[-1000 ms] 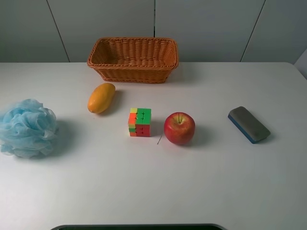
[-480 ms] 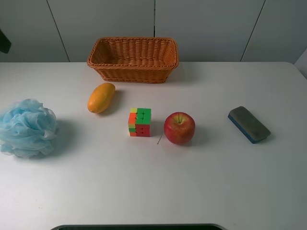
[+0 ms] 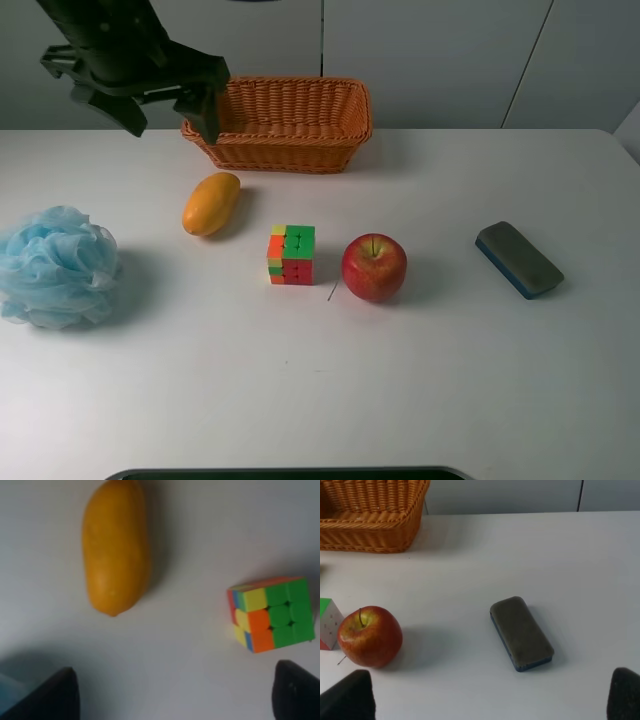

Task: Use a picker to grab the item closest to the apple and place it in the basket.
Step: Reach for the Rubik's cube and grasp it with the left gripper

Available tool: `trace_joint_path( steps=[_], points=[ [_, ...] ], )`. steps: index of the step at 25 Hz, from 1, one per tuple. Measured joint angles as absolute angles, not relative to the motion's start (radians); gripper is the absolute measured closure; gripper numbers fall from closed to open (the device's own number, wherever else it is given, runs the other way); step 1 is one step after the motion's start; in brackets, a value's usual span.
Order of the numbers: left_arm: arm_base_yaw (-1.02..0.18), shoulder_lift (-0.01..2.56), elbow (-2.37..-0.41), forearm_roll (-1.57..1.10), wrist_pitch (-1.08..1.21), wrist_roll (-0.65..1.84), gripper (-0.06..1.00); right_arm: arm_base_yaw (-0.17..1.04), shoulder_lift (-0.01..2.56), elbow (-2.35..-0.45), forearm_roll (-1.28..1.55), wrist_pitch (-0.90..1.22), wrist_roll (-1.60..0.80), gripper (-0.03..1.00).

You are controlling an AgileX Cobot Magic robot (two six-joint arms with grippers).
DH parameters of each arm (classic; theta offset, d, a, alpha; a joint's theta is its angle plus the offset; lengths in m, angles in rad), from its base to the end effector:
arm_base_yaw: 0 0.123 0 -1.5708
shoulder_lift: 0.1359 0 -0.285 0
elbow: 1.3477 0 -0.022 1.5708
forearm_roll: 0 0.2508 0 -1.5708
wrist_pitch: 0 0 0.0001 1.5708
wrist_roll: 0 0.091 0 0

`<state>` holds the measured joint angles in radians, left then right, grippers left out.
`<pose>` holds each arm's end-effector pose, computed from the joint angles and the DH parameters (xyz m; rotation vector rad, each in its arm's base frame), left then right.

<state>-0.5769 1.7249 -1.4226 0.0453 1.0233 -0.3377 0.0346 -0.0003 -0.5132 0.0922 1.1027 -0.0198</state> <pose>0.3044 -0.1939 0.2781 0.3605 2.7975 -0.1550 -0.0086 0.0072 0.2778 -0.0637 2.0704 0.1199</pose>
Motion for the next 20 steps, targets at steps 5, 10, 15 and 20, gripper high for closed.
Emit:
trace_joint_path(
  steps=[5,10,15,20],
  points=[
    [-0.678,1.864,-1.493,0.045,1.017,-0.433,0.21,0.035,0.000,-0.513,0.092,1.103,-0.020,0.27],
    [-0.729,1.949,-1.508,0.043,0.993,-0.532,0.20,0.035,0.000,-0.513,0.092,1.103,-0.020,0.27],
    [-0.750,2.000,-1.508,0.043,0.966,-0.619,0.20,0.035,0.000,-0.513,0.092,1.103,-0.020,0.27],
    [-0.751,2.037,-1.509,0.027,0.950,-0.662,0.20,0.035,0.000,-0.513,0.092,1.103,-0.020,0.27]
  ],
)
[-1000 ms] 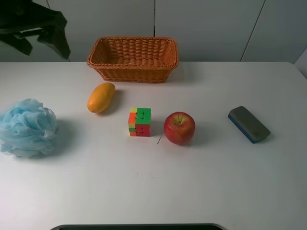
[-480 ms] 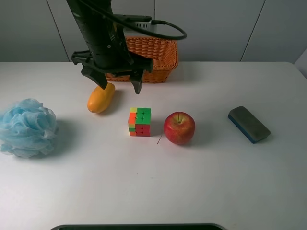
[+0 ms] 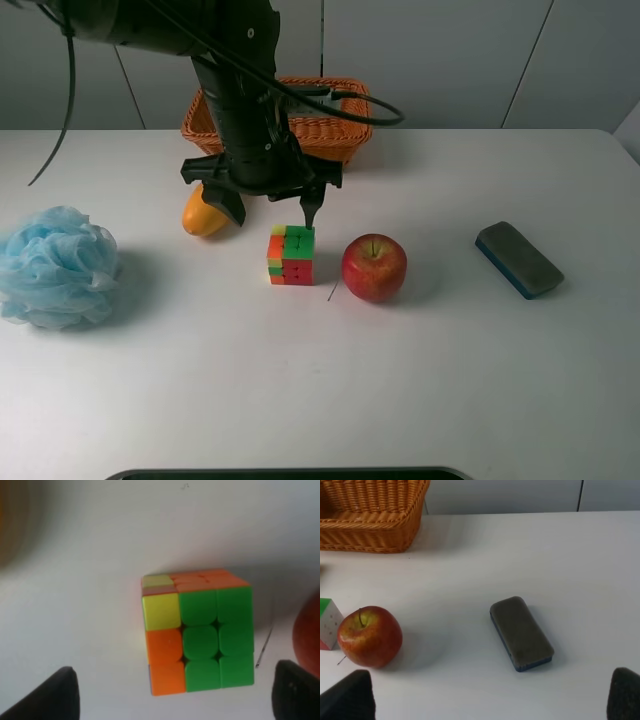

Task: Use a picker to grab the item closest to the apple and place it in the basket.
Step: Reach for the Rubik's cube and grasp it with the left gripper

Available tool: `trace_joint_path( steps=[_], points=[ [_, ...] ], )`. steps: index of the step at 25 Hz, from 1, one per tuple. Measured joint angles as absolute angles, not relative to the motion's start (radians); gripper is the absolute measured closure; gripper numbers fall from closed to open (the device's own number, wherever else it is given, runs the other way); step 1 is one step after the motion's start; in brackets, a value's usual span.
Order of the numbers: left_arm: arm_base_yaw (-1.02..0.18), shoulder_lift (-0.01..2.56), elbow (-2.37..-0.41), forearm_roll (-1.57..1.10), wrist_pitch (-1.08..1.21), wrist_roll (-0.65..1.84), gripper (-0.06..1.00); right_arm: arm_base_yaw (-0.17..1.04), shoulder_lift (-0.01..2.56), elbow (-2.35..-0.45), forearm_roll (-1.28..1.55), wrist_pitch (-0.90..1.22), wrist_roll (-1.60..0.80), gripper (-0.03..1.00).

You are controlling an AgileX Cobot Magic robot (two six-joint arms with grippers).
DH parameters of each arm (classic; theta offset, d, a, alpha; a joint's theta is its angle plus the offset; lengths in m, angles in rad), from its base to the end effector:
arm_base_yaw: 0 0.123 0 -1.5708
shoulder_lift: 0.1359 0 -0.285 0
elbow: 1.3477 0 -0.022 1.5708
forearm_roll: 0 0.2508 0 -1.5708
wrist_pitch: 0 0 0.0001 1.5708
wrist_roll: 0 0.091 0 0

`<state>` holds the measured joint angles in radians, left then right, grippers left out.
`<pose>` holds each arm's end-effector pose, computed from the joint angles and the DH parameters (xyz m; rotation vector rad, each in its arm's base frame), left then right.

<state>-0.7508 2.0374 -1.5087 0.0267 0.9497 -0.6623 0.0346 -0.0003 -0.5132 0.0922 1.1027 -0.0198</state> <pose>0.3039 -0.2809 0.1810 0.1524 2.9825 -0.1483 -0.0086 0.0072 0.2778 -0.0637 2.0704 0.1199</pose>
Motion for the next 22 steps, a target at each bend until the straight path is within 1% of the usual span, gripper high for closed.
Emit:
trace_joint_path(
  steps=[12,22],
  points=[
    [-0.751,2.141,-1.557,-0.020,0.927,-0.674,0.20,0.035,0.000,-0.513,0.092,1.103,-0.020,0.27],
    [-0.751,2.201,-1.558,-0.036,0.915,-0.674,0.20,0.035,0.000,-0.513,0.092,1.103,-0.020,0.27]
  ],
)
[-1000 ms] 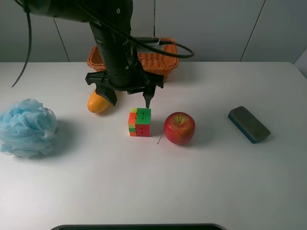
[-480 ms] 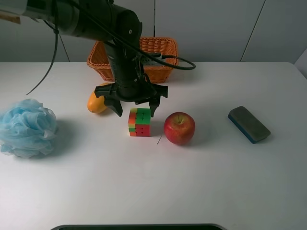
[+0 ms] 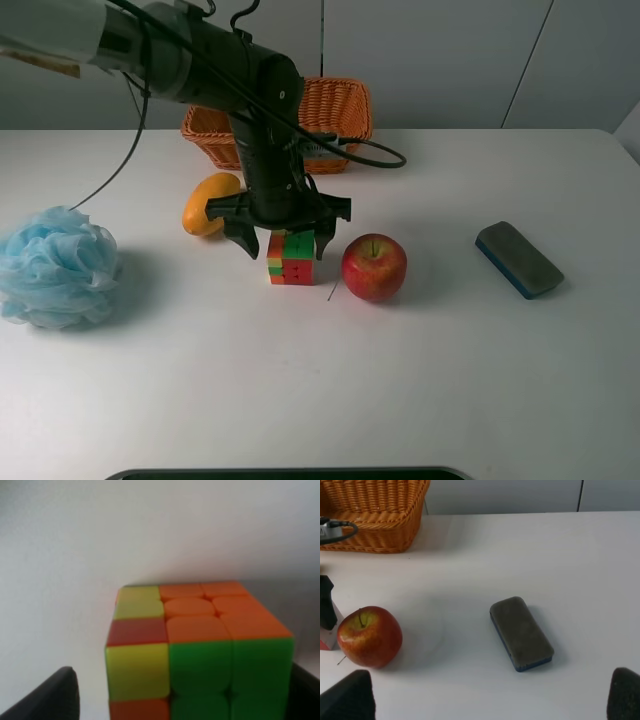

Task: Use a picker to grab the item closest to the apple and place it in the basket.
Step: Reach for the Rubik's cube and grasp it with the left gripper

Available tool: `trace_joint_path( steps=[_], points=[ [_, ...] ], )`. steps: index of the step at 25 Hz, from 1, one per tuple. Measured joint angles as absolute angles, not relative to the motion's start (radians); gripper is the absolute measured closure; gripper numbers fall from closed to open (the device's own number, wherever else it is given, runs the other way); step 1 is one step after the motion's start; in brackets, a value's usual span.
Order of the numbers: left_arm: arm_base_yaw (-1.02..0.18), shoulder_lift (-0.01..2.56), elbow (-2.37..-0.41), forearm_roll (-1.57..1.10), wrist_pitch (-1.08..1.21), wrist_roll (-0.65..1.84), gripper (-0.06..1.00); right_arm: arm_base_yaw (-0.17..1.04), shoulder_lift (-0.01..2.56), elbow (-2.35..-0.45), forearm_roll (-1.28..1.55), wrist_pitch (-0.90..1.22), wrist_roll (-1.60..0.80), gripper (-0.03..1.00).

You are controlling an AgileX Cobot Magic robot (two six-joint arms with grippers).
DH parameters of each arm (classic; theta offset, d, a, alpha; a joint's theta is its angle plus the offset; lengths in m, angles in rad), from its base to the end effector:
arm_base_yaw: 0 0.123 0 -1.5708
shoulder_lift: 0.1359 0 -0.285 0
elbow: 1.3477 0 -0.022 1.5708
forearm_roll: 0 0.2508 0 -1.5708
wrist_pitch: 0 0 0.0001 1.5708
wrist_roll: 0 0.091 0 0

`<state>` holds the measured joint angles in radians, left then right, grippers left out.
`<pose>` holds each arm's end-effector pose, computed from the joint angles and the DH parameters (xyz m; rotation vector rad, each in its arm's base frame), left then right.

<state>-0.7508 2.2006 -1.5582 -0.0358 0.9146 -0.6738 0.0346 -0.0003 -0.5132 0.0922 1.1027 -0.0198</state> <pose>0.3136 -0.2962 0.1244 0.0872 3.0802 -0.1362 -0.0086 0.0072 0.2778 -0.0637 2.0704 0.1199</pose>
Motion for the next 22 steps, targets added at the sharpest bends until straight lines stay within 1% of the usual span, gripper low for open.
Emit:
trace_joint_path(
  steps=[12,14,16,22],
  points=[
    [-0.753,2.237,-1.558,-0.070,0.882,-0.674,0.21,0.035,0.000,-0.513,0.092,1.103,-0.020,0.27],
    [-0.753,2.237,-1.558,-0.070,0.882,-0.674,0.27,0.035,0.000,-0.513,0.092,1.103,-0.020,0.27],
    [-0.753,2.237,-1.558,-0.070,0.882,-0.675,0.39,0.035,0.000,-0.513,0.092,1.103,-0.020,0.27],
    [-0.753,2.237,-1.558,-0.070,0.882,-0.679,0.38,0.035,0.000,-0.513,0.092,1.103,-0.020,0.27]
  ],
)
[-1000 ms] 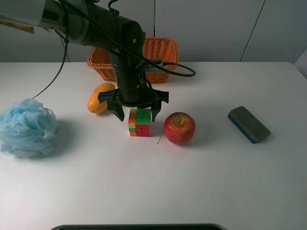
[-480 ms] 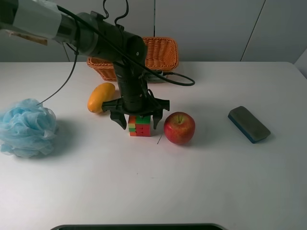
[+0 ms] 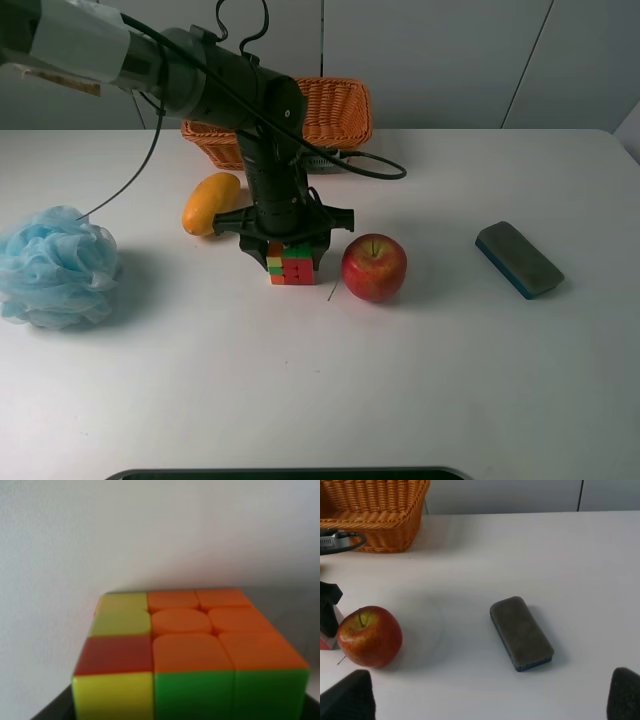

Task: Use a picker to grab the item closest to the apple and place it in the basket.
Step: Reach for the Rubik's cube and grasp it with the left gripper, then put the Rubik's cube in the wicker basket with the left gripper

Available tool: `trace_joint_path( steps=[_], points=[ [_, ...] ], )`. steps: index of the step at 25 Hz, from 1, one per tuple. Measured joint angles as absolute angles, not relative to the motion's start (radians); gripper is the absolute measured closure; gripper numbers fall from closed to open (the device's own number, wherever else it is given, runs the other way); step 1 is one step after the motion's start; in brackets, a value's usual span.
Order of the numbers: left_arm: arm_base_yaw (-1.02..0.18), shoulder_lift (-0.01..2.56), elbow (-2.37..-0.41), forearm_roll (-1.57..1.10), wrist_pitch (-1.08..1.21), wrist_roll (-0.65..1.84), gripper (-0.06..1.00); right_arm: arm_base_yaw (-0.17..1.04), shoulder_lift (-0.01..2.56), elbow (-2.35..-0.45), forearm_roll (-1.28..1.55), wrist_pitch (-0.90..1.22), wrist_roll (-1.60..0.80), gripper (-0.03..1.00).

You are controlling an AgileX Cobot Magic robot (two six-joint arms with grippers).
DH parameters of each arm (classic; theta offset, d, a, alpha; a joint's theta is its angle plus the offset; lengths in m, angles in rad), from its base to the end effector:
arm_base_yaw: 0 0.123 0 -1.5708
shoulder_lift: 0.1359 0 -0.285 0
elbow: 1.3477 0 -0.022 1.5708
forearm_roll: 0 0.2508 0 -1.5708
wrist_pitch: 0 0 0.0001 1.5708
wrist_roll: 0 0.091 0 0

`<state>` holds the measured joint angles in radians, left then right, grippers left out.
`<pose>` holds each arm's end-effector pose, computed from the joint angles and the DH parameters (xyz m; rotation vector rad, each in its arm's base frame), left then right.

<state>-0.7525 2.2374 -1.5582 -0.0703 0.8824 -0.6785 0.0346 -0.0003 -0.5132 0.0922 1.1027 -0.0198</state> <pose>0.3135 -0.3003 0.1089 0.0495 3.1012 -0.1642 -0.0086 0.0072 0.2778 -0.0637 2.0704 0.1199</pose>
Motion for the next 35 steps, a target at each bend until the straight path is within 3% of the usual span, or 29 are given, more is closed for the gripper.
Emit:
trace_joint_path(
  steps=[15,21,29,35],
  points=[
    [-0.745,2.067,-1.574,-0.056,0.968,-0.679,0.38,0.035,0.000,-0.513,0.092,1.103,-0.020,0.27],
    [-0.682,2.052,-1.771,-0.063,1.157,-0.637,0.38,0.035,0.000,-0.513,0.092,1.103,-0.020,0.27],
    [-0.551,2.064,-1.963,-0.052,1.194,-0.571,0.38,0.035,0.000,-0.513,0.092,1.103,-0.020,0.27],
    [-0.474,2.221,-2.193,-0.053,1.222,-0.490,0.38,0.035,0.000,-0.513,0.092,1.103,-0.020,0.27]
  ],
)
